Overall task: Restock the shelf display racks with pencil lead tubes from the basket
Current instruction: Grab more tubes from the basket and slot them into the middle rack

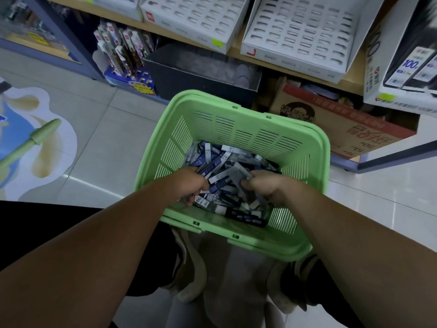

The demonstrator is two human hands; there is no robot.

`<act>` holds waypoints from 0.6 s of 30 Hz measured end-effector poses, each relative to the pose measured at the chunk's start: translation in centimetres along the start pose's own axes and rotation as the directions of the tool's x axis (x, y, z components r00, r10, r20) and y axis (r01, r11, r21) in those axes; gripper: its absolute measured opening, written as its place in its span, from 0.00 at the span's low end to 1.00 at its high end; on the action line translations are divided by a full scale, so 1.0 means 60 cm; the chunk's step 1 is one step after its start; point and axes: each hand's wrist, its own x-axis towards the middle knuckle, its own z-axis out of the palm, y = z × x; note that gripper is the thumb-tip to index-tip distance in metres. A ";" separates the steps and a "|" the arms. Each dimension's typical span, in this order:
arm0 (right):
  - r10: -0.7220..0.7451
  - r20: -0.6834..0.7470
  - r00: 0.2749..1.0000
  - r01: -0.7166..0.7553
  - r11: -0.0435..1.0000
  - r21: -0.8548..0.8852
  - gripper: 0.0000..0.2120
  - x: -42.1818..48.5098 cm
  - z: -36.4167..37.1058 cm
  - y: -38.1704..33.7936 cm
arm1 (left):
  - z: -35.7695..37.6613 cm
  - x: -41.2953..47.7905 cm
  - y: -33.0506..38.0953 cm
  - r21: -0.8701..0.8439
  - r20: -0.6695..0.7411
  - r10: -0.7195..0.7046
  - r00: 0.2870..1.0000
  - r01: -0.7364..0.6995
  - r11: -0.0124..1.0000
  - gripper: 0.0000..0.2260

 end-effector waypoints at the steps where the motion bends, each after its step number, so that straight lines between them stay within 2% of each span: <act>1: -0.009 0.060 0.998 0.003 0.996 0.094 0.05 -0.007 -0.002 -0.006 | 0.000 -0.002 0.003 -0.009 0.003 0.008 1.000 -0.008 1.000 0.16; 3: -0.047 0.158 0.986 0.003 0.963 0.270 0.06 -0.023 -0.005 -0.022 | 0.000 -0.011 0.012 -0.048 -0.008 0.041 0.999 -0.042 0.998 0.18; 6: -0.096 0.173 0.980 0.017 0.913 0.408 0.09 -0.061 -0.013 -0.056 | -0.007 -0.035 0.035 -0.074 -0.028 0.121 0.992 -0.123 0.990 0.18; 11: -0.170 0.143 0.975 0.101 0.913 0.395 0.16 -0.127 -0.042 -0.102 | -0.031 -0.100 0.083 -0.075 -0.077 0.229 0.970 -0.235 0.969 0.10; 13: -0.209 0.136 0.968 0.140 0.907 0.398 0.14 -0.160 -0.052 -0.122 | -0.040 -0.134 0.102 -0.119 -0.072 0.270 0.960 -0.277 0.953 0.06; 15: -0.256 0.124 0.959 0.185 0.893 0.410 0.15 -0.197 -0.062 -0.145 | -0.052 -0.168 0.120 -0.148 -0.049 0.318 0.947 -0.321 0.935 0.06; 18: -0.301 0.108 0.947 0.231 0.877 0.421 0.23 -0.258 -0.069 -0.175 | -0.072 -0.221 0.150 -0.212 -0.014 0.403 0.915 -0.396 0.893 0.06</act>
